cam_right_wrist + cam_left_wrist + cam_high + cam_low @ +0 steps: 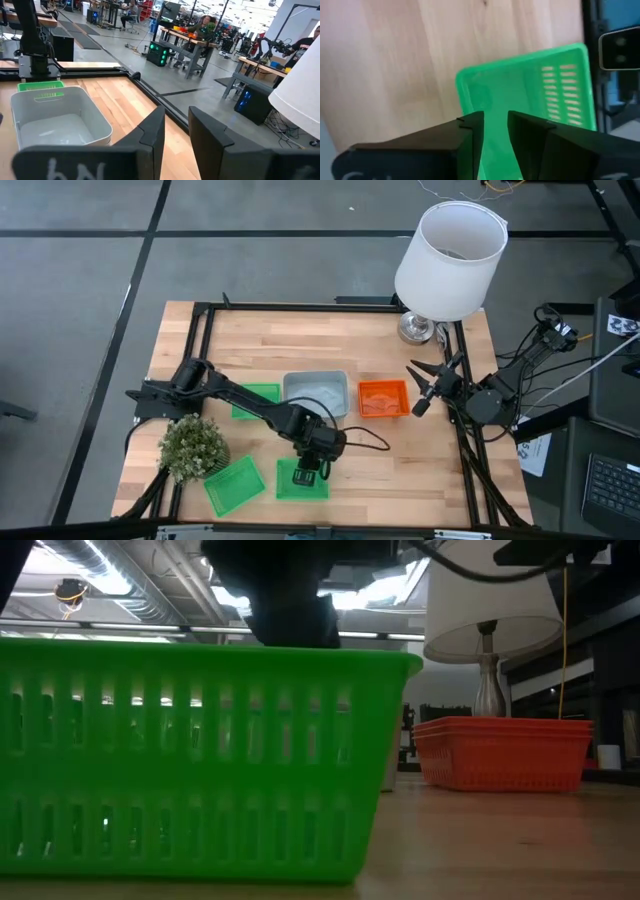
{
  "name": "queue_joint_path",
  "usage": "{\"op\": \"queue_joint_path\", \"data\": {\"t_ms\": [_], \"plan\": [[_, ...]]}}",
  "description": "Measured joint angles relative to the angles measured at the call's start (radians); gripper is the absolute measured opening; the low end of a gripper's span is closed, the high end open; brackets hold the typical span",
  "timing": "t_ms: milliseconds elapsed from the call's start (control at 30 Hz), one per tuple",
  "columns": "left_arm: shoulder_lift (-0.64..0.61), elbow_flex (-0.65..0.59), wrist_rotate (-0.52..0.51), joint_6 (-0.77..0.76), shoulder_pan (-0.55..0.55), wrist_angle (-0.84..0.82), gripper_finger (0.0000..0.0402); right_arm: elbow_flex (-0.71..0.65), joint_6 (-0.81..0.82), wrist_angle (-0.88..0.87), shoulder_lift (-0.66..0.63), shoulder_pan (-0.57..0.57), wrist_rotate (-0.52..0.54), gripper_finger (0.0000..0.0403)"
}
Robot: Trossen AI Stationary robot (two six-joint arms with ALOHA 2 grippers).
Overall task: Stack baskets by color
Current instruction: Stack the bottom right green bin on top of the top green bin
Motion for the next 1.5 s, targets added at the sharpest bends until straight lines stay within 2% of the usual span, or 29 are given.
{"op": "queue_joint_path", "data": {"t_ms": [100, 400, 967, 1500], "plan": [[0.002, 0.0, -0.059, -0.024, -0.02, -0.011, 0.0079, 0.0, 0.002, 0.0, 0.0, 0.0, -0.001, 0.0087], [-0.003, 0.001, -0.127, -0.02, -0.025, -0.029, 0.0079, 0.0, 0.004, 0.0, 0.0, 0.0, 0.0, 0.0087], [-0.001, 0.001, -0.052, 0.026, 0.015, -0.018, 0.0079, 0.0, 0.003, 0.0, 0.0, 0.0, -0.001, 0.0087], [0.022, -0.001, -0.038, 0.035, 0.015, 0.035, 0.0079, 0.0, 0.003, -0.005, 0.0, 0.0, -0.029, 0.0087]]}}
